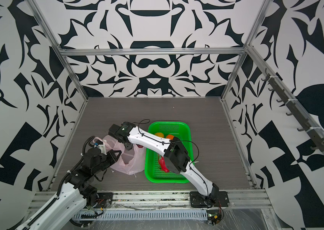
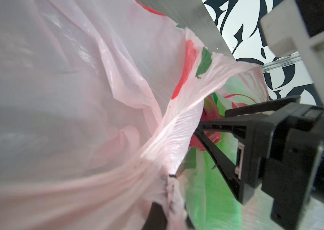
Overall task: Untie the knot of the plastic bag and take out the fruit
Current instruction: Pick up the fruit from the plastic bag.
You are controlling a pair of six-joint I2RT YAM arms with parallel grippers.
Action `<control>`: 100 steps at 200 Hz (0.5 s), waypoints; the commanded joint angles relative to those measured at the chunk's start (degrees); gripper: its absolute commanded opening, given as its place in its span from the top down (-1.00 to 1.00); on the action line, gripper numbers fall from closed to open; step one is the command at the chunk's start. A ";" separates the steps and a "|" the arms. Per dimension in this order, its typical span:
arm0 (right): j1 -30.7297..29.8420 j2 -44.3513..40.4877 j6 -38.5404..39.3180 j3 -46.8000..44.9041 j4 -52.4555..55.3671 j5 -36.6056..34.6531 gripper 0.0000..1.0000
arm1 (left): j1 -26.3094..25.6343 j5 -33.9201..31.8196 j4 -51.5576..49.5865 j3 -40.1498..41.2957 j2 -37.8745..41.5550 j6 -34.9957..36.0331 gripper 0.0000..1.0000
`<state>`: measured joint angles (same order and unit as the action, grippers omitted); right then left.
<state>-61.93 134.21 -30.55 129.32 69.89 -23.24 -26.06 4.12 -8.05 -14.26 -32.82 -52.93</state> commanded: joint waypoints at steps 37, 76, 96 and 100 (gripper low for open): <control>2.18 -0.73 4.39 1.25 -0.50 2.82 -0.53 | -0.21 0.80 3.62 -3.53 -3.25 1.69 1.00; 2.85 0.88 6.52 1.82 0.07 5.20 -0.63 | -0.21 0.55 3.97 -4.99 -4.77 2.30 1.00; 3.35 1.41 7.63 1.57 0.07 5.97 -0.66 | -0.21 0.31 4.57 -5.84 -6.16 2.48 1.00; 3.36 1.56 7.83 1.49 0.07 6.14 -0.67 | -0.21 0.36 4.77 -5.85 -6.43 2.48 1.00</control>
<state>-59.09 135.74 -24.84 129.43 69.38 -18.72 -26.06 4.34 -5.15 -17.91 -38.04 -51.33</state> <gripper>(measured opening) 0.827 0.045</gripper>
